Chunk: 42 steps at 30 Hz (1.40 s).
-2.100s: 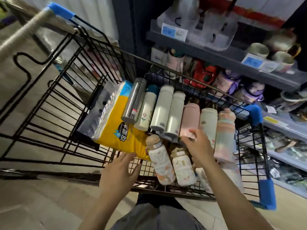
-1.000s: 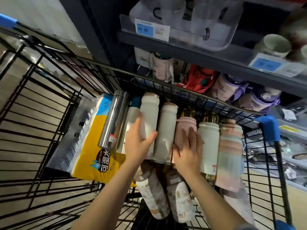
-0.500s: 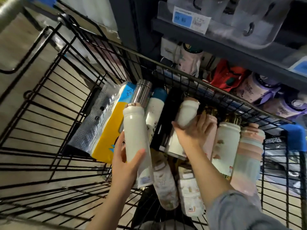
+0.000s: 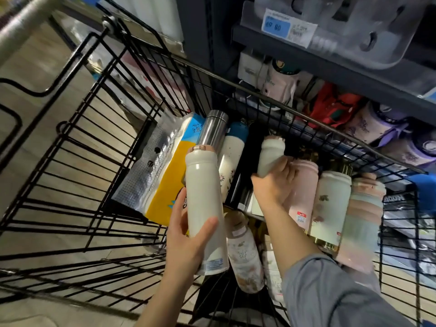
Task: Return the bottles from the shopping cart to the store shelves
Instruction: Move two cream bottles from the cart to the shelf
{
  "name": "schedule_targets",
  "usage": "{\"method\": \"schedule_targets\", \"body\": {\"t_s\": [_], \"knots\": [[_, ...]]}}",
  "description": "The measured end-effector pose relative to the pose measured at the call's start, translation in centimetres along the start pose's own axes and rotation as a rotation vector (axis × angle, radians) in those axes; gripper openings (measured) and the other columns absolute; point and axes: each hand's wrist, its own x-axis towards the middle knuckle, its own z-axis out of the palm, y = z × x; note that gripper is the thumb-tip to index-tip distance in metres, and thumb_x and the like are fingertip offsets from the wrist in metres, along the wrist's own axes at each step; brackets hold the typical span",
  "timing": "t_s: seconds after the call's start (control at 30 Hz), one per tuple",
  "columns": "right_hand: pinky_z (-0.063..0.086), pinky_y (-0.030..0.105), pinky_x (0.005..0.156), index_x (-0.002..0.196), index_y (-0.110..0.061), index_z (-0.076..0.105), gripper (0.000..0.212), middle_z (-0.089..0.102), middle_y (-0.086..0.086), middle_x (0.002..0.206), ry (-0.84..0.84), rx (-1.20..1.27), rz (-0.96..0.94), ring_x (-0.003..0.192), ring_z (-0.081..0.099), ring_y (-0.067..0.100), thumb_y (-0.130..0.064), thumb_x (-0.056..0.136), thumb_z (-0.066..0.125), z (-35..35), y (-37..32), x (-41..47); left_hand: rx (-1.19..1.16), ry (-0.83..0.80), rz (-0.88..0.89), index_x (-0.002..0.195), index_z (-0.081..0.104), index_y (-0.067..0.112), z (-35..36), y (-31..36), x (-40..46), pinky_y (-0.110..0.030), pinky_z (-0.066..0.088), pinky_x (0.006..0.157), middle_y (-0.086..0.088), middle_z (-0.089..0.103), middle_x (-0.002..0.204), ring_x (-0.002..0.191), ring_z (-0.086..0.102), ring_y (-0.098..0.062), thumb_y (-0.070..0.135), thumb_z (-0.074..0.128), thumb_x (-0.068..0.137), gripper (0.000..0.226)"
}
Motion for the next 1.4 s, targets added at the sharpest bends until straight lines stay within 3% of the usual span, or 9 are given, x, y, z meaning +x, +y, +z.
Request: {"method": "schedule_targets", "body": {"t_s": [0.13,0.27,0.37,0.57,0.73,0.9,1.03,1.2,1.4], "knots": [[0.027,0.04,0.112,0.149,0.001,0.016,0.097,0.032,0.024,0.149,0.027,0.079,0.011,0.136,0.033,0.037,-0.027,0.077,0.074,-0.9,-1.2,-0.9,-0.011,-0.087,-0.011,0.13,0.039,0.058,-0.9,0.7,-0.6,-0.036,0.059,0.074,0.008,0.067,0.114,0.1,0.067,-0.017,0.039,0.083,0.052,0.091],[0.051,0.041,0.088,0.15,-0.016,0.016,0.095,0.048,0.013,0.136,0.01,0.316,0.073,0.113,0.056,0.033,-0.031,0.076,0.074,-3.7,-1.8,-2.9,-0.017,-0.183,-0.028,0.13,0.037,0.057,-1.2,1.2,-1.3,-0.034,0.059,0.075,0.019,0.066,0.11,0.1,0.067,-0.011,0.036,0.086,0.044,0.102],[0.043,0.027,0.086,0.149,-0.016,0.019,0.092,0.045,0.003,0.137,0.001,0.43,0.033,0.115,0.052,0.021,-0.029,0.078,0.076,-7.5,-1.3,-5.0,-0.035,-0.239,-0.018,0.129,0.04,0.055,-0.9,1.6,-1.7,-0.031,0.058,0.072,0.017,0.067,0.108,0.098,0.067,-0.011,0.036,0.086,0.044,0.099],[0.043,0.039,0.102,0.146,-0.026,0.025,0.102,0.044,-0.007,0.137,0.086,0.481,0.075,0.122,0.046,0.013,-0.039,0.064,0.084,-14.5,3.6,-10.1,-0.051,-0.338,0.032,0.131,0.037,0.05,2.2,2.0,-3.0,-0.021,0.055,0.061,0.003,0.059,0.119,0.089,0.067,-0.006,0.017,0.082,0.061,0.09],[0.044,0.034,0.088,0.136,-0.027,0.036,0.087,0.049,-0.007,0.12,0.172,0.564,0.161,0.109,0.05,0.014,-0.028,0.065,0.086,-20.1,8.4,-14.4,-0.006,-0.463,0.123,0.116,0.037,0.066,6.1,2.6,-5.4,-0.026,0.056,0.068,0.008,0.057,0.12,0.099,0.063,-0.01,0.035,0.083,0.053,0.083],[0.043,0.034,0.085,0.139,-0.033,0.032,0.089,0.046,-0.012,0.119,0.256,0.629,0.159,0.107,0.048,0.013,-0.029,0.068,0.085,-23.9,12.7,-16.5,0.051,-0.586,0.274,0.121,0.036,0.058,11.0,2.8,-9.8,-0.014,0.052,0.066,0.014,0.056,0.122,0.097,0.061,0.005,0.035,0.086,0.06,0.082],[0.047,0.034,0.08,0.137,-0.037,0.032,0.088,0.052,-0.015,0.117,0.302,0.73,0.137,0.102,0.055,0.013,-0.03,0.067,0.085,-28.0,17.3,-17.7,0.081,-0.612,0.327,0.123,0.037,0.064,15.0,1.6,-14.0,-0.02,0.055,0.07,0.012,0.057,0.125,0.103,0.061,0.0,0.048,0.079,0.049,0.086],[0.048,0.027,0.07,0.126,-0.044,0.034,0.081,0.054,-0.022,0.109,0.316,0.839,0.101,0.094,0.057,0.001,-0.025,0.067,0.086,-33.8,26.9,-19.1,0.029,-0.575,0.387,0.123,0.038,0.057,22.1,-1.5,-20.8,-0.014,0.053,0.064,0.019,0.061,0.117,0.094,0.061,0.008,0.014,0.087,0.067,0.086],[0.048,0.031,0.061,0.122,-0.036,0.041,0.069,0.058,-0.007,0.105,0.382,0.965,0.166,0.086,0.061,0.014,-0.011,0.072,0.081,-42.2,39.1,-20.2,-0.023,-0.544,0.384,0.118,0.04,0.055,32.0,-3.4,-28.4,-0.016,0.053,0.063,0.018,0.062,0.114,0.091,0.064,0.004,0.027,0.086,0.057,0.081]]}}
